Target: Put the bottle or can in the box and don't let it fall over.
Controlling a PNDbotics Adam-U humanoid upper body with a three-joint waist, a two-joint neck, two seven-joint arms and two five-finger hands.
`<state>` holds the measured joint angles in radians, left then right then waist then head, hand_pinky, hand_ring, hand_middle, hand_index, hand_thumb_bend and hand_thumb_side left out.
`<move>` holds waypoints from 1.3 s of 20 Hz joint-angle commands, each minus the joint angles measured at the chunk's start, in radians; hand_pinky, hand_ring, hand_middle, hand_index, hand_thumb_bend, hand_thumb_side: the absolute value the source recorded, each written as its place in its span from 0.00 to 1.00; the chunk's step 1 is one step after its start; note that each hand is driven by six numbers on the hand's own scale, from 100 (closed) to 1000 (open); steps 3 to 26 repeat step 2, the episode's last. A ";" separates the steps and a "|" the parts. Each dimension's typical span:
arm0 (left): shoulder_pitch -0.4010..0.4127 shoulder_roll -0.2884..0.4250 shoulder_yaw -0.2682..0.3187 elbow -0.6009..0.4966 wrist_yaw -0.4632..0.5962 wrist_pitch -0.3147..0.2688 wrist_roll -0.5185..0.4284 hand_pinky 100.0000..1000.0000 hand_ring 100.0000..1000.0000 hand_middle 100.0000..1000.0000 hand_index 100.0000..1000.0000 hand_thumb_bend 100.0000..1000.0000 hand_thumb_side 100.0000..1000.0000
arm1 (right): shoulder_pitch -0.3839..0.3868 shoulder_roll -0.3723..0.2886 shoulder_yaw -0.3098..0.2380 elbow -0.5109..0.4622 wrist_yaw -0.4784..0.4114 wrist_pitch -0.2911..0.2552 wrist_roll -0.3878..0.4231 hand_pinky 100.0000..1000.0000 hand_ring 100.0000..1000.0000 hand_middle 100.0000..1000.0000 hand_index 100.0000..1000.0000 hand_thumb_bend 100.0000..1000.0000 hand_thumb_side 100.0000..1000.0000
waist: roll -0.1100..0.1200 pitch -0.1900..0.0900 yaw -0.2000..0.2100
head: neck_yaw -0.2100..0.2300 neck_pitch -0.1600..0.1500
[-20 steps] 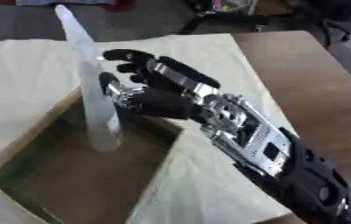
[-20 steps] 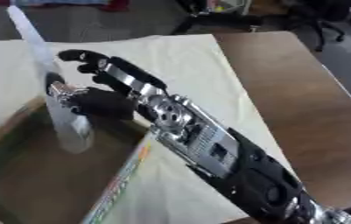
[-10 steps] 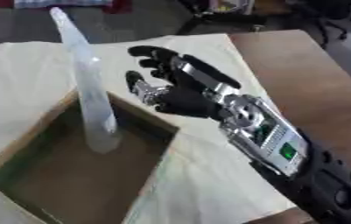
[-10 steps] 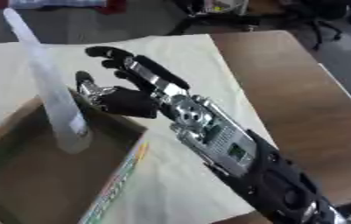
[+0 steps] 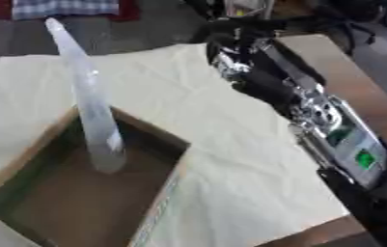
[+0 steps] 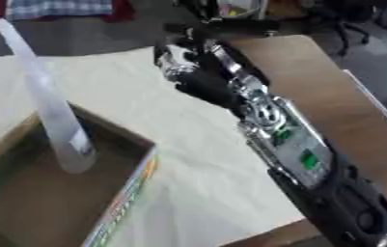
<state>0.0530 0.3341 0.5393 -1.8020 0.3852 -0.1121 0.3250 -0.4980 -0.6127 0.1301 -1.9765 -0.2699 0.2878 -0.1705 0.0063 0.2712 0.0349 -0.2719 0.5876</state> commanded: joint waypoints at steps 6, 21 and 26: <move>-0.005 0.036 -0.003 -0.032 -0.006 0.007 -0.007 1.00 1.00 1.00 0.64 0.00 0.59 | 0.006 -0.048 -0.046 -0.023 -0.060 -0.059 -0.045 0.98 1.00 1.00 0.89 0.00 0.47 | 0.001 -0.020 0.002 | 0.004 -0.011; -0.005 0.036 -0.003 -0.032 -0.006 0.007 -0.007 1.00 1.00 1.00 0.64 0.00 0.59 | 0.006 -0.048 -0.046 -0.023 -0.060 -0.059 -0.045 0.98 1.00 1.00 0.89 0.00 0.47 | 0.001 -0.020 0.002 | 0.004 -0.011; -0.005 0.036 -0.003 -0.032 -0.006 0.007 -0.007 1.00 1.00 1.00 0.64 0.00 0.59 | 0.006 -0.048 -0.046 -0.023 -0.060 -0.059 -0.045 0.98 1.00 1.00 0.89 0.00 0.47 | 0.001 -0.020 0.002 | 0.004 -0.011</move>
